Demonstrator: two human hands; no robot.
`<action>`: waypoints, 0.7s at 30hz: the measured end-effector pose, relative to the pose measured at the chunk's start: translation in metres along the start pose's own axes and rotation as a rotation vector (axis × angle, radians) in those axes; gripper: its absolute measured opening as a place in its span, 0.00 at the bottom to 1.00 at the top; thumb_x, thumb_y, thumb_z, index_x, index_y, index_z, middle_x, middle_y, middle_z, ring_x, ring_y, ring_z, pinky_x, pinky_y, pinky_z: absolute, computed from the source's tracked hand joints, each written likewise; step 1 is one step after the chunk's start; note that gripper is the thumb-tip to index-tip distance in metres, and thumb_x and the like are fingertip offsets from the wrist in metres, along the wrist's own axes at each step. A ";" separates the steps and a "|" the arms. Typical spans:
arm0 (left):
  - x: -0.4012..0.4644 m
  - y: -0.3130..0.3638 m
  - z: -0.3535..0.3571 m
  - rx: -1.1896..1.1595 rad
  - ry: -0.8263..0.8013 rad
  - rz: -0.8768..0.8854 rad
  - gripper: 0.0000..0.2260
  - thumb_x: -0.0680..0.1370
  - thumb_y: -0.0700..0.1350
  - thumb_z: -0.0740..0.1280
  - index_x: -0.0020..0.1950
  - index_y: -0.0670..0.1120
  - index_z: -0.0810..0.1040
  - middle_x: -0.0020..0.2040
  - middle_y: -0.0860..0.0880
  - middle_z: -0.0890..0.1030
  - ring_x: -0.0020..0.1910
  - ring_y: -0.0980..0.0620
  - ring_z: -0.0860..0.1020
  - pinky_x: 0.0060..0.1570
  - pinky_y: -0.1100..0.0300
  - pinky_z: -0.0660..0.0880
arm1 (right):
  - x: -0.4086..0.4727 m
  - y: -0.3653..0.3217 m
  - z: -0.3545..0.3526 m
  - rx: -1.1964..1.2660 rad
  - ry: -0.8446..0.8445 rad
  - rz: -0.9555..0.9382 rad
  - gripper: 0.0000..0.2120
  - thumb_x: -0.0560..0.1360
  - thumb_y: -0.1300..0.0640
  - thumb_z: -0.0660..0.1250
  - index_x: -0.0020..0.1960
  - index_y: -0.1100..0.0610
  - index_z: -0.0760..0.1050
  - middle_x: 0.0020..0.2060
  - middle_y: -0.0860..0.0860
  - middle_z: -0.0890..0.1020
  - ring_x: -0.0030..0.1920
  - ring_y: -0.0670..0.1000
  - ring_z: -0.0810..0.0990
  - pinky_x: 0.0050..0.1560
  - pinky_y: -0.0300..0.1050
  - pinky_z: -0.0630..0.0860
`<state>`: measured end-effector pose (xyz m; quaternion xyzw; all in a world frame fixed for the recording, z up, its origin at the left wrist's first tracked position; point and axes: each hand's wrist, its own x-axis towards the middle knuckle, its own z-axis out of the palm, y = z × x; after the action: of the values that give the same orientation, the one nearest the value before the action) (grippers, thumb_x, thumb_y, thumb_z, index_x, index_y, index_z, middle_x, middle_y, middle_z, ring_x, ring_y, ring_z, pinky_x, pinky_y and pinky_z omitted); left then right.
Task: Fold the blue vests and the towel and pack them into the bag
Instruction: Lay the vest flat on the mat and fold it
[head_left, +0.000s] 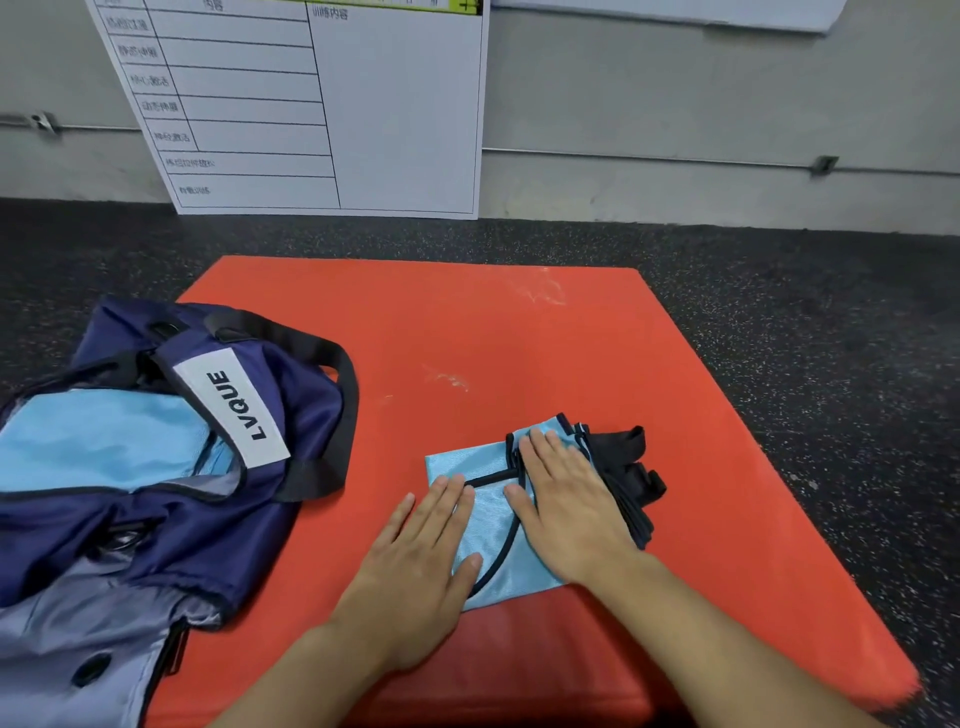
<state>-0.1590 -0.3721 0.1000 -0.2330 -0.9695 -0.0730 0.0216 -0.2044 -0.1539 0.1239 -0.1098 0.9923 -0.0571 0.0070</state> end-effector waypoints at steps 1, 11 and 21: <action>0.002 -0.003 -0.002 0.006 -0.009 -0.002 0.30 0.85 0.60 0.41 0.83 0.46 0.55 0.83 0.50 0.54 0.82 0.54 0.50 0.75 0.52 0.49 | -0.001 -0.004 -0.001 -0.013 0.002 -0.007 0.37 0.82 0.34 0.35 0.84 0.55 0.46 0.83 0.50 0.48 0.82 0.48 0.43 0.81 0.47 0.39; 0.048 -0.025 -0.018 -0.067 -0.082 -0.120 0.40 0.73 0.68 0.30 0.83 0.55 0.42 0.83 0.51 0.39 0.81 0.55 0.36 0.78 0.54 0.35 | -0.088 0.029 -0.026 -0.034 -0.100 -0.190 0.31 0.81 0.40 0.51 0.80 0.52 0.64 0.80 0.49 0.62 0.80 0.49 0.61 0.79 0.48 0.55; 0.044 -0.026 -0.018 -0.099 -0.072 -0.041 0.37 0.75 0.70 0.30 0.82 0.62 0.51 0.83 0.53 0.46 0.81 0.56 0.42 0.79 0.55 0.38 | -0.107 0.033 -0.065 -0.195 0.037 0.088 0.14 0.80 0.39 0.56 0.55 0.44 0.76 0.38 0.47 0.81 0.41 0.53 0.83 0.37 0.48 0.69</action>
<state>-0.2097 -0.3786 0.1174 -0.2164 -0.9694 -0.1129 -0.0262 -0.1093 -0.0912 0.1846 -0.0650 0.9970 0.0382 -0.0198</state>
